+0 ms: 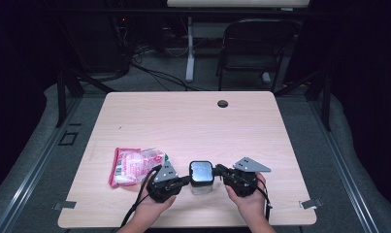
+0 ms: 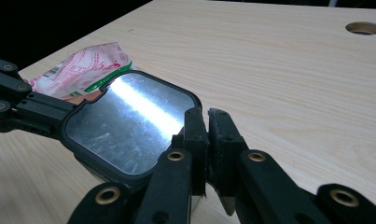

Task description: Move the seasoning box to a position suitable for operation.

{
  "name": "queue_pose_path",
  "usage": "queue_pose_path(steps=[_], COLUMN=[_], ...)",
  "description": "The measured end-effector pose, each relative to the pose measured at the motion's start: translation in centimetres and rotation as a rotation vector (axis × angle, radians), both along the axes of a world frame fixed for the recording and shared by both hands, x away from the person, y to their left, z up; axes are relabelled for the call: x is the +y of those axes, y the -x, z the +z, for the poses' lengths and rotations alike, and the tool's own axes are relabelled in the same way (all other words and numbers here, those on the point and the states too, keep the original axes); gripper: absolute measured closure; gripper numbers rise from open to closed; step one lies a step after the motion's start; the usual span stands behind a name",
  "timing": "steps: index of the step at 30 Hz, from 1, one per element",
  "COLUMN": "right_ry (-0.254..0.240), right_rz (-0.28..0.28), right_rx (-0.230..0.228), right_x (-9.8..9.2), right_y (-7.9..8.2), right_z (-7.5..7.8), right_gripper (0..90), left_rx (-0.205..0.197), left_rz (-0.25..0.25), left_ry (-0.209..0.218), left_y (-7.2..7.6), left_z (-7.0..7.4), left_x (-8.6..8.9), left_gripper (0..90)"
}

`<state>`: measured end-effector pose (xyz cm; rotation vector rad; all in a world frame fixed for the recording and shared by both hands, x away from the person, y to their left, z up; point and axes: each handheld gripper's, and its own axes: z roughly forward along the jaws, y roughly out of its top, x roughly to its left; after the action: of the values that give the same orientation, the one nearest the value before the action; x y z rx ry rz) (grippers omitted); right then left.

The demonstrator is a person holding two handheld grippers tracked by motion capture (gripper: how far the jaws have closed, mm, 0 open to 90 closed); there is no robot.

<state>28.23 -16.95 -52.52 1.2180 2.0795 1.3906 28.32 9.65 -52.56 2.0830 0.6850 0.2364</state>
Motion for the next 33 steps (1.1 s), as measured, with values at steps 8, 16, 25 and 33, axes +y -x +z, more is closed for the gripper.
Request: queue_pose_path(steps=[8, 16, 25, 33], right_ry=[-0.002, -0.003, -0.003, -0.005], right_rz=[0.001, 0.0, 0.002, 0.0], right_rx=[0.0, 0.001, -0.001, -0.001], right_x=[-0.1, -0.1, -0.2, -0.2], right_y=[0.0, 0.0, 0.0, 0.0], right_z=[0.0, -0.1, -0.1, -0.2], right_gripper=[86.1, 86.6, 86.8, 86.7], left_rx=[-0.006, -0.019, -0.029, -0.036], left_rz=[-0.004, -0.007, -0.011, -0.013], left_ry=[0.009, 0.013, 0.011, 0.021], left_y=[0.0, 0.1, 0.0, 0.0], left_z=[0.3, 0.8, 1.3, 1.6], left_x=[-0.2, -0.3, -0.5, -0.6], left_gripper=[89.8, 89.5, 89.4, 89.2])
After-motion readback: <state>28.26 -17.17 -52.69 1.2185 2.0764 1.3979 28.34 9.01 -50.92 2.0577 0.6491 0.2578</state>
